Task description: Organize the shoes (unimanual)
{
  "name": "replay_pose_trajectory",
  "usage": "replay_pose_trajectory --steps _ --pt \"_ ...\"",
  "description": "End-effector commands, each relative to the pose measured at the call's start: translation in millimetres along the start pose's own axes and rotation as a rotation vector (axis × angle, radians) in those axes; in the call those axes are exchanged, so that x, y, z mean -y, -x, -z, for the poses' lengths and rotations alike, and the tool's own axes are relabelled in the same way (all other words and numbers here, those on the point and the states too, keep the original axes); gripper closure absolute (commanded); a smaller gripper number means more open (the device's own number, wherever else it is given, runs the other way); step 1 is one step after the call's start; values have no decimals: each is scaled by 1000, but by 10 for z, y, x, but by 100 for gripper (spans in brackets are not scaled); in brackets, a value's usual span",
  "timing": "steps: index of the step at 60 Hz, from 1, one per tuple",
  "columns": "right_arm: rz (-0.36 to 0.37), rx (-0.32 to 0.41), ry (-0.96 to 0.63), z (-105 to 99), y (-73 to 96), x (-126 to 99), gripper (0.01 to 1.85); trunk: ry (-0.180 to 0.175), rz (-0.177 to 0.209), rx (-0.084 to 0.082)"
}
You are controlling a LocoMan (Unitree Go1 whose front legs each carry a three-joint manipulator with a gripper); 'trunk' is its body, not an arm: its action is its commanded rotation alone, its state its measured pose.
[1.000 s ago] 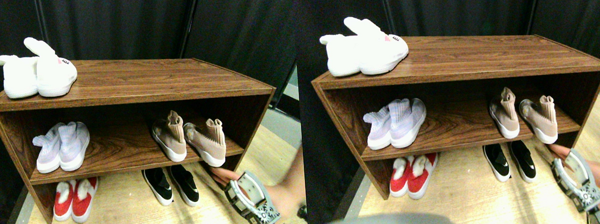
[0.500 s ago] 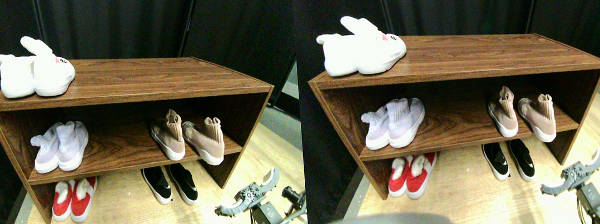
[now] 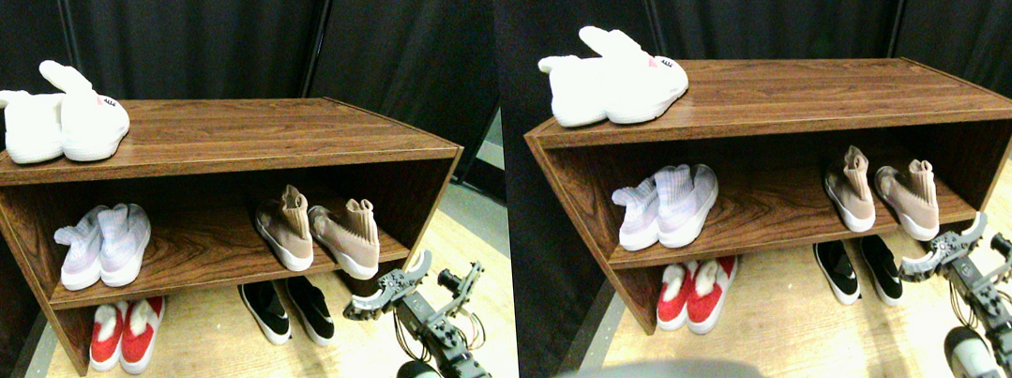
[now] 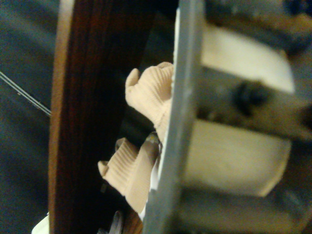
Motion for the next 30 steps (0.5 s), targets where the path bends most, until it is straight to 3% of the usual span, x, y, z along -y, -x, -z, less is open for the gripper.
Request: replay_pose_trajectory --steps 1,30 --pt "19 13 -31 10 -74 17 5 21 -18 -21" --pt "111 33 -73 98 -525 271 4 31 -38 -28"
